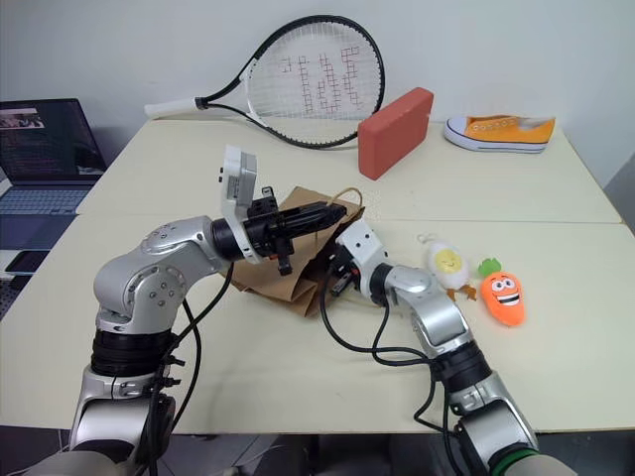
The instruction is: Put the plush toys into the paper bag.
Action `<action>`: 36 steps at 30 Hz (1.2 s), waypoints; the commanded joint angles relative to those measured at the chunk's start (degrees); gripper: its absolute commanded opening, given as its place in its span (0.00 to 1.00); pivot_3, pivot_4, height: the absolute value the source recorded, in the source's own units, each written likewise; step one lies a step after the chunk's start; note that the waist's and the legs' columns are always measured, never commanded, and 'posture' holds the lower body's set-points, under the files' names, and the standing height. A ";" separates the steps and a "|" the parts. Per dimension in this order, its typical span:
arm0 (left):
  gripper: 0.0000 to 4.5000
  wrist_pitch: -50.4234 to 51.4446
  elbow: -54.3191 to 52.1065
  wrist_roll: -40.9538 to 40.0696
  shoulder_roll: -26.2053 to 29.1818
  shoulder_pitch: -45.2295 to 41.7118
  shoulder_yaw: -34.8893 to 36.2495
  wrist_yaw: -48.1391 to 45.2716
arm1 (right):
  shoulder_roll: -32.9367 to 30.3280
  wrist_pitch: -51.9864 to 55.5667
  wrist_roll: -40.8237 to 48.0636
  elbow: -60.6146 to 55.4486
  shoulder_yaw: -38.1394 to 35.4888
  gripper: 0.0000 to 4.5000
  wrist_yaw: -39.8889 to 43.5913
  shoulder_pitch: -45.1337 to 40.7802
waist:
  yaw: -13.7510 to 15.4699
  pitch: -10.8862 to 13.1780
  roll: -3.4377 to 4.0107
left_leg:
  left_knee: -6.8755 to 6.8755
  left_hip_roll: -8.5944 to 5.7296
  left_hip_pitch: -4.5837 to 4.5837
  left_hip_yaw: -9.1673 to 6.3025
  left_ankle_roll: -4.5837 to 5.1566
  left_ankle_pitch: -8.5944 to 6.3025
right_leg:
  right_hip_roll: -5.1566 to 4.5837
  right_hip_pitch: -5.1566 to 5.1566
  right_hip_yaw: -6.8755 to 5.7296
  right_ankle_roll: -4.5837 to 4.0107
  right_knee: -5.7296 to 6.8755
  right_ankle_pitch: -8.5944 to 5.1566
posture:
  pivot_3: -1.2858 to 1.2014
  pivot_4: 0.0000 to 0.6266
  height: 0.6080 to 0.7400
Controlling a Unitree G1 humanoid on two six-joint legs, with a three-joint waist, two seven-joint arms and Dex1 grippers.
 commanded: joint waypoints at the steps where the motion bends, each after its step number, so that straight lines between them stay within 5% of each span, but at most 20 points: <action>1: 0.00 0.02 -1.99 -1.05 0.05 -0.04 -0.29 -0.62 | 1.60 -3.39 -0.29 2.69 0.26 0.01 0.83 -1.96 | 0.00 0.00 0.00 | 0.00 0.00 0.01 0.00 0.00 0.00 | 0.00 0.00 0.00 0.00 0.00 0.00 | 0.52 0.24 1.00; 14: 0.00 3.07 -0.16 -6.42 3.16 -3.32 6.87 0.97 | 12.89 -10.35 1.07 16.78 -5.40 0.01 -6.52 1.81 | -0.04 0.00 0.00 | -0.02 0.01 0.00 -0.02 0.00 0.00 | 0.01 -0.03 -0.01 -0.01 0.02 0.00 | 0.52 0.24 1.00; 28: 0.00 -4.24 2.01 0.42 8.32 -13.38 5.92 -0.63 | 15.41 -10.17 -2.26 18.41 -4.80 0.01 -14.54 2.82 | -0.11 0.00 0.00 | -0.03 0.05 0.10 -0.02 0.00 0.00 | 0.08 0.00 0.01 -0.01 0.05 0.00 | 0.52 0.24 1.00; 36: 0.00 -5.67 1.69 2.75 9.01 -11.63 3.49 -3.16 | 15.79 -10.71 -2.41 17.99 -5.29 0.01 -16.48 2.47 | -0.13 0.00 0.00 | -0.03 0.06 0.10 -0.02 0.00 0.00 | 0.09 0.00 0.01 -0.01 0.06 0.00 | 0.52 0.24 1.00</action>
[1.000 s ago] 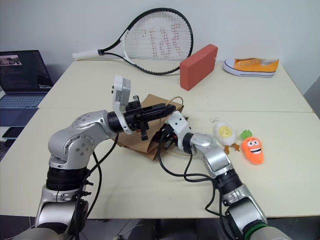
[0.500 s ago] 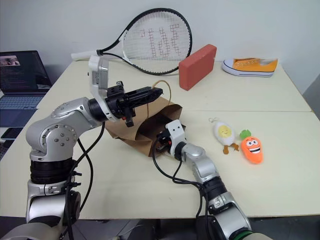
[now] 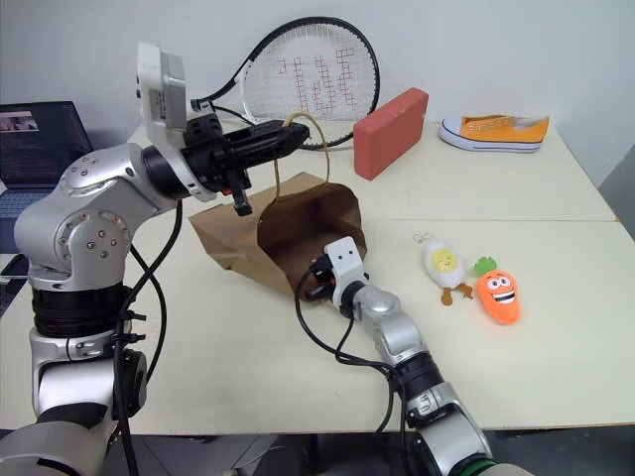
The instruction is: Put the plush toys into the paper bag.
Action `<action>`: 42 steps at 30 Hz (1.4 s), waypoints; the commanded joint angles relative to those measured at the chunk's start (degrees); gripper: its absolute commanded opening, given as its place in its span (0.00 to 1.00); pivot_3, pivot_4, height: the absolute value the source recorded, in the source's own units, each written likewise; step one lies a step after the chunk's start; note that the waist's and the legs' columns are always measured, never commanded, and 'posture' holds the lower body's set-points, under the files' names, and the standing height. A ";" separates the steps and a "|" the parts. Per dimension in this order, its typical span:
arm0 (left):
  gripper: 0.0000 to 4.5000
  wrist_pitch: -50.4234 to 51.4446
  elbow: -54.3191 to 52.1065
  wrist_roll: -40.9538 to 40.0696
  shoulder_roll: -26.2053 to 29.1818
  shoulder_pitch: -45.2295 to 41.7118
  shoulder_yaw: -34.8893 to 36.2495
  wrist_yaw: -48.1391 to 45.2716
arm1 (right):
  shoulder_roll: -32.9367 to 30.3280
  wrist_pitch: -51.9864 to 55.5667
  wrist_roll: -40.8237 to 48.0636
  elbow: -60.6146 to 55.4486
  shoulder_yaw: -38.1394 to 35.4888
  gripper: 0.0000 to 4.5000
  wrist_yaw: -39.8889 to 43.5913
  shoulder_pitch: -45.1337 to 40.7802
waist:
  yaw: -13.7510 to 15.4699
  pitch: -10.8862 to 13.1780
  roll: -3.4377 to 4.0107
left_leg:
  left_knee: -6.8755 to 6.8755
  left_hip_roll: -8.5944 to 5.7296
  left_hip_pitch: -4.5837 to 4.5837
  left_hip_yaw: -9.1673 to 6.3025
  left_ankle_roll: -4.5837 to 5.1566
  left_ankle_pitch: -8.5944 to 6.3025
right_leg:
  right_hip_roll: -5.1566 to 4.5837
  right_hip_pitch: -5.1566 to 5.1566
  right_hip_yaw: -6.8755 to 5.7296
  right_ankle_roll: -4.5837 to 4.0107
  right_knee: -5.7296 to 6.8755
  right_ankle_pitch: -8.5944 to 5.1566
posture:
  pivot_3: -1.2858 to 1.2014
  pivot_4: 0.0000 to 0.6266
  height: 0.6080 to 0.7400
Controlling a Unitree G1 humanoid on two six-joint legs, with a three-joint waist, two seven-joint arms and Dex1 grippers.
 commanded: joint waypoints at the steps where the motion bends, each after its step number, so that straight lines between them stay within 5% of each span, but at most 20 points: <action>1: 0.00 -2.44 -1.66 1.47 0.59 0.87 -0.83 -1.06 | 0.38 -0.60 -0.67 0.53 -0.93 0.01 -1.56 0.11 | -0.01 0.00 0.00 | 0.00 0.00 0.00 0.00 0.00 0.00 | 0.00 0.00 0.01 0.00 0.00 0.00 | 0.52 0.24 1.00; 9: 0.00 -3.60 -3.63 3.07 0.05 5.13 -3.54 -2.29 | -1.66 -0.06 -0.60 -5.60 -1.06 0.01 -0.71 -0.98 | 0.12 0.01 0.01 | -0.02 -0.01 -0.05 0.00 0.00 0.00 | -0.01 -0.02 0.02 -0.02 -0.02 -0.01 | 0.52 0.24 1.00; 17: 0.00 -3.62 -4.11 2.73 -0.61 7.54 -4.22 -2.99 | -10.14 11.26 1.97 -28.32 0.91 0.01 6.20 3.68 | 0.12 0.01 0.01 | -0.07 0.00 -0.28 -0.02 0.00 0.00 | 0.00 -0.27 -0.02 -0.07 0.00 -0.05 | 0.52 0.24 1.00; 21: 0.00 -3.41 -4.30 2.31 -0.59 8.17 -4.47 -3.50 | -16.14 19.16 5.46 -39.15 -1.24 0.19 9.48 5.03 | 0.15 0.01 0.01 | -0.04 -0.01 -0.29 -0.01 0.00 0.00 | -0.01 -0.27 0.00 -0.08 0.01 -0.05 | 0.52 0.24 1.00; 29: 0.00 -2.36 -4.55 1.28 -0.66 9.99 -4.45 -4.26 | -34.18 27.54 15.02 -53.40 -11.47 0.83 19.13 8.24 | 0.45 0.02 0.00 | -0.05 -0.01 -0.31 -0.01 0.00 -0.01 | -0.03 -0.25 -0.03 -0.14 -0.02 -0.10 | 0.52 0.24 1.00; 36: 0.00 2.06 -9.93 -3.19 0.01 14.76 -5.51 -5.74 | -48.92 14.73 6.52 -49.54 -12.30 0.83 21.91 16.74 | 0.47 0.03 -0.02 | -0.04 0.00 -0.30 0.08 0.01 -0.01 | -0.05 -0.25 -0.01 -0.22 -0.04 -0.16 | 0.52 0.24 1.00; 42: 0.00 2.25 -9.97 -3.38 -1.30 14.75 -4.83 -3.81 | -49.45 3.10 -3.42 -41.87 -6.81 0.83 17.89 20.05 | 0.41 0.03 -0.04 | 0.00 0.00 -0.26 0.19 0.01 0.00 | -0.05 -0.25 0.07 -0.29 -0.03 -0.20 | 0.52 0.24 1.00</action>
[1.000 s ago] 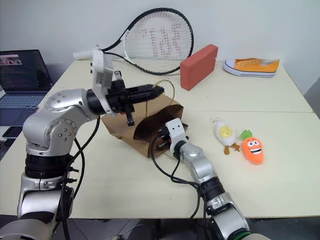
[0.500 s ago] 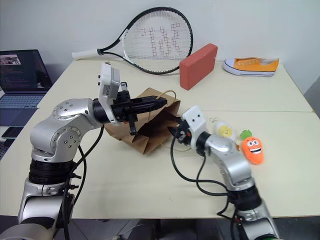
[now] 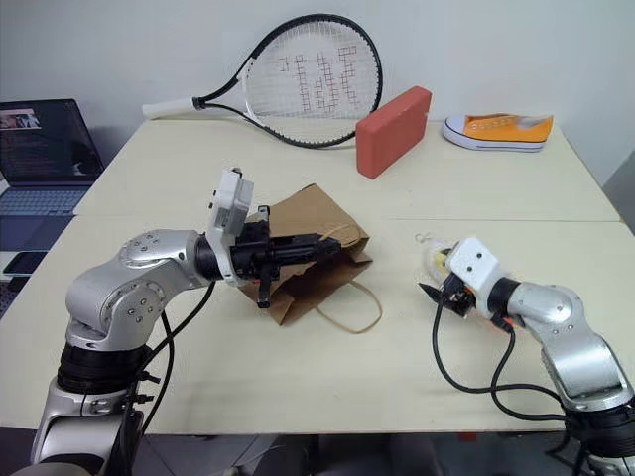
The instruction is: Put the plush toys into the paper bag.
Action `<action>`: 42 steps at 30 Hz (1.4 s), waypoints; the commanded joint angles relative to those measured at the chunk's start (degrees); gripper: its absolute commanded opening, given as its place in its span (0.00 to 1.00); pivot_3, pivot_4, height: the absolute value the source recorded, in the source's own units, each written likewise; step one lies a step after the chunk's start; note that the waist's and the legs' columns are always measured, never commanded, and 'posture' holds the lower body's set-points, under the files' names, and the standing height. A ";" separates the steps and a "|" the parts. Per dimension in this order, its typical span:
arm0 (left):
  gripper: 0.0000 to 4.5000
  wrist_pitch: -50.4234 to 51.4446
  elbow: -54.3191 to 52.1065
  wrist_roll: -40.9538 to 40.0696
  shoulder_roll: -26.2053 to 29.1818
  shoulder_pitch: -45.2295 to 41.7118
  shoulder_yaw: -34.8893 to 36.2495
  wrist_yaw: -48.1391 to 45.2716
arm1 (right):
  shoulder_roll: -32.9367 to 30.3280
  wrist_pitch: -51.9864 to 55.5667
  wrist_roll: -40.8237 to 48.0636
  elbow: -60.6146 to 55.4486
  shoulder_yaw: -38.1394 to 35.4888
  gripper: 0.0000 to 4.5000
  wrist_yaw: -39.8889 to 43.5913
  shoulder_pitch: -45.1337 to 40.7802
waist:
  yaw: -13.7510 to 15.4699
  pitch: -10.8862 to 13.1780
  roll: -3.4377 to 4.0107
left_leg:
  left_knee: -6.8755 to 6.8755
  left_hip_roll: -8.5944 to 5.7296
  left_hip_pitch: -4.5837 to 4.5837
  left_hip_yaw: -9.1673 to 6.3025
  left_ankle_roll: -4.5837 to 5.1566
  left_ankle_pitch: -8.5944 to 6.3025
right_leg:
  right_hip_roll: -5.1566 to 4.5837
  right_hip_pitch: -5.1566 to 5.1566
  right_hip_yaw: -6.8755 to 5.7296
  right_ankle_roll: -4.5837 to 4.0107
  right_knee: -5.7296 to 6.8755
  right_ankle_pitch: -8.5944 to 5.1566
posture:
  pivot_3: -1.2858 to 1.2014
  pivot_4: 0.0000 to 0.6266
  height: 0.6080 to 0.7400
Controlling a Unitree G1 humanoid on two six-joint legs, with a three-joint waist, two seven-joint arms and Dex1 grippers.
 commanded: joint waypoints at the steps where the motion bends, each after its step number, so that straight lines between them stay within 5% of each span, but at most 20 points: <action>1: 0.00 -0.76 -0.47 -0.92 -0.94 -1.65 1.83 1.55 | 0.48 -8.16 -7.31 4.42 2.88 0.83 -3.64 -0.06 | 0.02 0.00 -0.01 | 0.02 0.00 0.01 0.02 0.00 0.00 | 0.00 0.01 0.01 0.00 -0.01 0.00 | 0.52 0.24 1.00; 10: 0.00 0.83 -2.19 -2.48 0.50 -0.31 2.86 1.77 | 2.61 -16.31 -18.21 19.57 6.17 0.80 -10.99 -2.88 | 0.07 -0.01 -0.03 | 0.02 -0.04 0.01 0.05 0.00 0.00 | -0.04 0.02 0.05 0.13 0.00 0.08 | 0.52 0.24 1.00; 22: 0.00 1.73 -1.25 -3.50 2.70 -0.49 4.99 1.82 | 3.62 -18.17 -14.70 18.37 0.45 0.01 -9.63 -3.93 | 0.14 -0.01 -0.02 | 0.02 -0.05 0.03 0.03 0.00 0.00 | -0.04 0.06 0.04 0.13 0.00 0.08 | 0.52 0.24 1.00; 31: 0.00 1.62 -0.49 -3.50 2.87 -1.05 4.37 1.01 | -0.49 2.66 9.70 -3.54 -5.33 0.01 8.26 -3.75 | 0.15 0.00 -0.02 | 0.01 -0.03 0.03 -0.05 0.00 0.00 | -0.03 0.06 -0.01 0.16 0.02 0.10 | 0.52 0.24 1.00; 36: 0.00 1.71 0.03 -3.52 2.55 -2.05 4.24 0.95 | 3.63 13.34 18.86 -9.48 -3.65 0.01 6.85 -5.40 | 0.20 -0.01 -0.03 | 0.03 -0.04 0.02 -0.05 0.00 0.00 | -0.04 0.07 -0.01 0.11 0.02 0.07 | 0.52 0.24 1.00; 42: 0.00 1.94 0.04 -3.84 1.97 -2.85 3.79 1.03 | 12.97 12.87 15.30 -4.63 4.57 0.01 0.68 -9.52 | 0.08 -0.01 -0.03 | 0.02 -0.03 0.01 -0.04 0.00 0.00 | -0.03 0.03 -0.02 0.12 0.02 0.08 | 0.52 0.24 1.00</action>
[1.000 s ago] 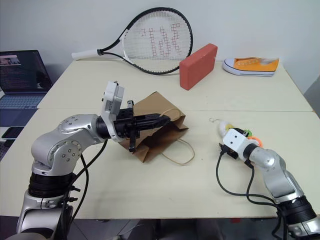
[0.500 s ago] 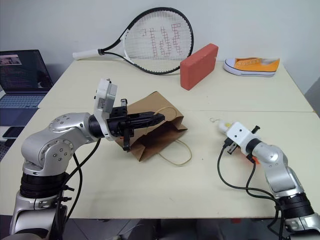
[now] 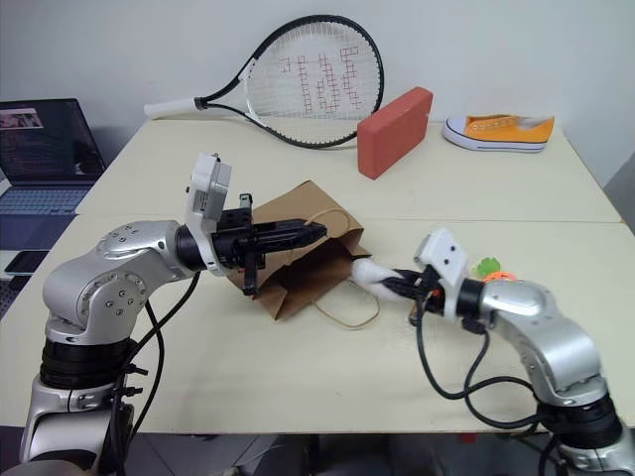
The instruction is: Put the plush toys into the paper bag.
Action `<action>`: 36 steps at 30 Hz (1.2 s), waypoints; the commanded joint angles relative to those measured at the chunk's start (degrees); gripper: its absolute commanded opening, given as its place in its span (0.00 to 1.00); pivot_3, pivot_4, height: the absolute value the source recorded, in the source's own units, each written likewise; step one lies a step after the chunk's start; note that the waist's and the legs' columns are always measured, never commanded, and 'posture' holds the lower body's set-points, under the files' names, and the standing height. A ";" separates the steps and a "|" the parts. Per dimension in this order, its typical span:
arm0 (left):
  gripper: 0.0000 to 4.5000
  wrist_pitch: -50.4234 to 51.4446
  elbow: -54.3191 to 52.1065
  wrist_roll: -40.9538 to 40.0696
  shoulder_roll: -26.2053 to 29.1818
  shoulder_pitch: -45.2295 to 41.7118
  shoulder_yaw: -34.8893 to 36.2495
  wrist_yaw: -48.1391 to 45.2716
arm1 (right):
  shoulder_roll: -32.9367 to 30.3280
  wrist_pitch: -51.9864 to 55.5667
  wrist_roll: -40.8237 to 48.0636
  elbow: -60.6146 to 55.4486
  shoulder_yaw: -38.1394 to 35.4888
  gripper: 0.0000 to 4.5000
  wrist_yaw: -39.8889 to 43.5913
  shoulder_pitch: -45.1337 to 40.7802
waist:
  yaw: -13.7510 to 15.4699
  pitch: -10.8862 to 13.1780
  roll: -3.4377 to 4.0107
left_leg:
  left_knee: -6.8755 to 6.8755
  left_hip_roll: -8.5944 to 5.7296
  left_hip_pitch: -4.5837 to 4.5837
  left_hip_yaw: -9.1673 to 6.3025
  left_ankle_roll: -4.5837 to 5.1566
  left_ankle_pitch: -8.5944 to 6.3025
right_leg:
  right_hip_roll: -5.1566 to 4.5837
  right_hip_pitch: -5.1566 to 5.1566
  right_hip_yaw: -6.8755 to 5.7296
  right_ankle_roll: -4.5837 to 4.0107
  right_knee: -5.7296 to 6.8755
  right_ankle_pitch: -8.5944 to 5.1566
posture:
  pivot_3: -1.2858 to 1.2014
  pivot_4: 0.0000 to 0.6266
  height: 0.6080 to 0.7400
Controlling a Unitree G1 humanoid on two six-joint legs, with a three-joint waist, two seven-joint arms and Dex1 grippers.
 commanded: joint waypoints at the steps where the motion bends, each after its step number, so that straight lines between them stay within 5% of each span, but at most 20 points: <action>1: 0.00 0.14 -1.24 -1.34 -0.43 -1.75 0.34 -0.04 | 4.71 -1.70 -2.78 2.98 4.19 0.01 -3.97 -3.45 | -0.06 0.00 0.00 | 0.00 0.00 0.01 0.00 0.00 0.00 | 0.00 0.00 0.00 0.02 0.00 0.01 | 0.52 0.24 1.00; 9: 0.00 0.89 -1.84 -1.94 -1.14 -2.32 -0.09 0.22 | 16.18 -5.10 -8.12 11.61 9.27 0.01 -11.54 -6.55 | -0.08 0.00 0.00 | -0.03 0.00 -0.01 -0.08 0.00 0.00 | 0.00 -0.02 -0.05 0.04 0.02 0.02 | 0.52 0.24 1.00; 27: 0.00 2.47 -3.53 -3.30 -2.19 -1.39 -1.44 -0.14 | 35.28 -9.82 -8.46 29.43 2.30 0.01 -25.18 -13.54 | -0.35 0.00 0.02 | -0.04 0.00 0.00 -0.12 -0.01 0.00 | 0.02 -0.03 -0.07 0.03 0.07 0.04 | 0.52 0.24 1.00; 30: 0.00 2.50 -3.72 -3.36 -1.98 -1.09 -1.59 -0.18 | 35.80 -12.38 -9.69 31.55 2.70 0.16 -25.76 -14.06 | -0.37 0.00 0.02 | -0.04 0.00 0.00 -0.12 -0.01 0.00 | 0.02 -0.03 -0.07 0.03 0.07 0.04 | 0.52 0.24 1.00; 36: 0.00 2.50 -3.64 -3.33 -1.65 -0.70 -1.73 -0.06 | 34.97 -14.57 -11.93 31.98 4.13 0.64 -25.03 -13.79 | -0.40 0.01 0.02 | -0.04 0.00 0.00 -0.13 0.00 0.00 | 0.03 -0.03 -0.07 0.02 0.07 0.04 | 0.52 0.24 1.00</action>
